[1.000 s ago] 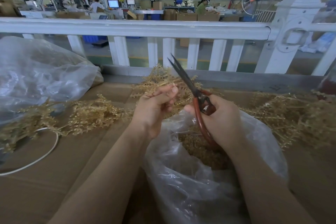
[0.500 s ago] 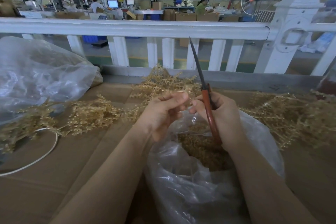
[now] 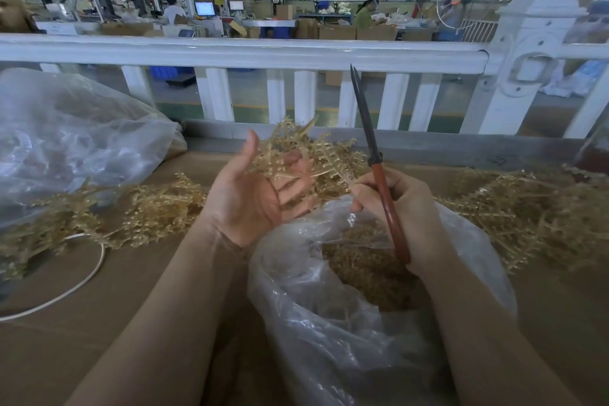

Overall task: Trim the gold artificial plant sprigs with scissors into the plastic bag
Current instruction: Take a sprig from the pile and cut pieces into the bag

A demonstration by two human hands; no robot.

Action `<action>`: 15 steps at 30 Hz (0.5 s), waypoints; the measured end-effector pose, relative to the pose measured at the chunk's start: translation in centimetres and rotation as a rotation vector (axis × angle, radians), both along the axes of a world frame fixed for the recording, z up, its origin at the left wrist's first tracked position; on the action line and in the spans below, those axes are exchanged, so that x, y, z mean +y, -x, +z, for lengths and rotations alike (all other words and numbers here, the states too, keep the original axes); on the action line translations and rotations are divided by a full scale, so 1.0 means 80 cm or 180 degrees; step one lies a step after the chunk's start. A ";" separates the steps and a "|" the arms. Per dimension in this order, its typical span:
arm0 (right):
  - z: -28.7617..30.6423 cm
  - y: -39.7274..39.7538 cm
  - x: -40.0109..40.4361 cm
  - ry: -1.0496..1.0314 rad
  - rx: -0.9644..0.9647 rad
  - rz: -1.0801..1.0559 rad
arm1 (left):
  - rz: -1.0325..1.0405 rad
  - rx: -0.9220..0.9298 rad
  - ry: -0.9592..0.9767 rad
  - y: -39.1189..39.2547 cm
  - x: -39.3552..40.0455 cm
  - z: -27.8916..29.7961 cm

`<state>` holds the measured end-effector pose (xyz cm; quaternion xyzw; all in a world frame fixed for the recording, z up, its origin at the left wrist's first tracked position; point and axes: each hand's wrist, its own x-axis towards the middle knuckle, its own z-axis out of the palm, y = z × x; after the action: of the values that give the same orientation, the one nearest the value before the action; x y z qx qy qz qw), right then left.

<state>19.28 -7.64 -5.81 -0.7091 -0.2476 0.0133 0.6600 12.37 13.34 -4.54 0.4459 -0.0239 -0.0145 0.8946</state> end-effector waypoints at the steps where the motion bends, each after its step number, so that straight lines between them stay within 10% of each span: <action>1: 0.000 0.000 0.000 0.0009 -0.0018 0.0016 | 0.0043 0.0003 -0.0303 0.001 0.003 0.002; 15: 0.002 0.004 -0.003 0.0177 -0.0182 0.0172 | 0.0387 0.0375 -0.2046 0.008 -0.014 0.021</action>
<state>18.97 -7.85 -5.65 -0.7203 -0.2850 0.0177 0.6321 11.71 12.24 -2.89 0.7043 0.0604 0.0063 0.7073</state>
